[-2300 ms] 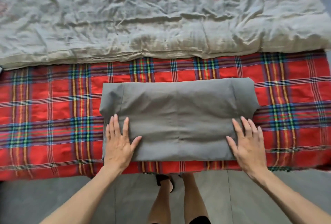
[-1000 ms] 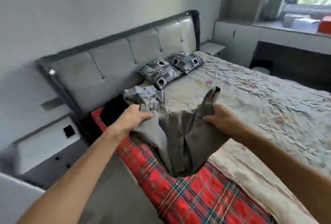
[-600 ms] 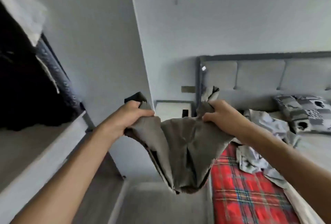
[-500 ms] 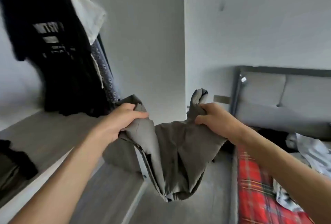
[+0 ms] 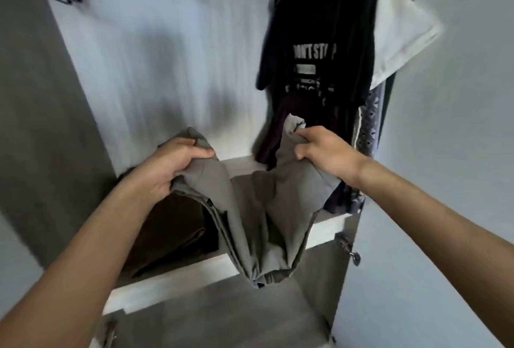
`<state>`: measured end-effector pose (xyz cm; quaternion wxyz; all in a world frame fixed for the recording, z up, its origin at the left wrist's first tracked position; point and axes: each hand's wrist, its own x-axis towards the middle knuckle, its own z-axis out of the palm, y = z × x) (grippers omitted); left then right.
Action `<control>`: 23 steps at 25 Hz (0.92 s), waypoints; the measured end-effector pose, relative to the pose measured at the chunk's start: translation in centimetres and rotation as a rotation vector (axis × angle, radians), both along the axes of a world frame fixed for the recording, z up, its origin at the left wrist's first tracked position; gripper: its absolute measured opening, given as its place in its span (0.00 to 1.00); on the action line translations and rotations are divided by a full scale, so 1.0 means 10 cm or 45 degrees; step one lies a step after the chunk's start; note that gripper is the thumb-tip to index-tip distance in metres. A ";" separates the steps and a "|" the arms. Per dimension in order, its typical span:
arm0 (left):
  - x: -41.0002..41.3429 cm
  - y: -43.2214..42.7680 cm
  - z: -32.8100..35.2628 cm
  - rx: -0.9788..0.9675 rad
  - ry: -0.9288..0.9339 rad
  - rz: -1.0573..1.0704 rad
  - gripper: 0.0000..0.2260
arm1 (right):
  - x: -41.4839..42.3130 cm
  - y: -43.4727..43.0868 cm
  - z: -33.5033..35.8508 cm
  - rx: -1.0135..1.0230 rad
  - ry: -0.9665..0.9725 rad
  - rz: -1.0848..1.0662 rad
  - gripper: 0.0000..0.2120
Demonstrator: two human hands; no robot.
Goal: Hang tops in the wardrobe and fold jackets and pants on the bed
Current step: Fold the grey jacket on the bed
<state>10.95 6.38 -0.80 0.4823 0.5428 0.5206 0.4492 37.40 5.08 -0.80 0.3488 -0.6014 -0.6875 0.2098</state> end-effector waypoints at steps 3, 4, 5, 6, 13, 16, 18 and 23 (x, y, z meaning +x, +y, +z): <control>-0.25 0.22 -0.01 0.015 -0.138 0.268 0.02 | -0.13 0.80 -0.04 0.002 0.044 0.179 0.11; -0.30 0.28 -0.03 0.022 -0.174 0.388 0.11 | -0.17 1.07 -0.07 -0.011 0.044 0.246 0.12; -0.33 0.33 -0.06 0.027 -0.198 0.497 0.17 | -0.21 1.31 -0.11 -0.032 0.051 0.301 0.11; -0.34 0.34 -0.09 0.027 -0.218 0.594 0.19 | -0.25 1.52 -0.16 -0.061 0.061 0.361 0.09; -0.47 0.42 -0.34 -0.024 -0.363 0.930 0.03 | -0.75 2.71 -0.38 -0.243 0.218 0.650 0.06; -0.56 0.52 -0.42 -0.018 -0.445 0.991 0.06 | -1.21 3.15 -0.34 -0.286 0.289 0.733 0.13; -0.66 0.61 -0.44 0.017 -0.443 1.027 0.08 | -1.54 3.42 -0.28 -0.270 0.280 0.778 0.14; -0.70 0.86 -0.28 0.059 -0.377 1.221 0.10 | -2.27 4.03 0.03 -0.189 0.409 0.907 0.07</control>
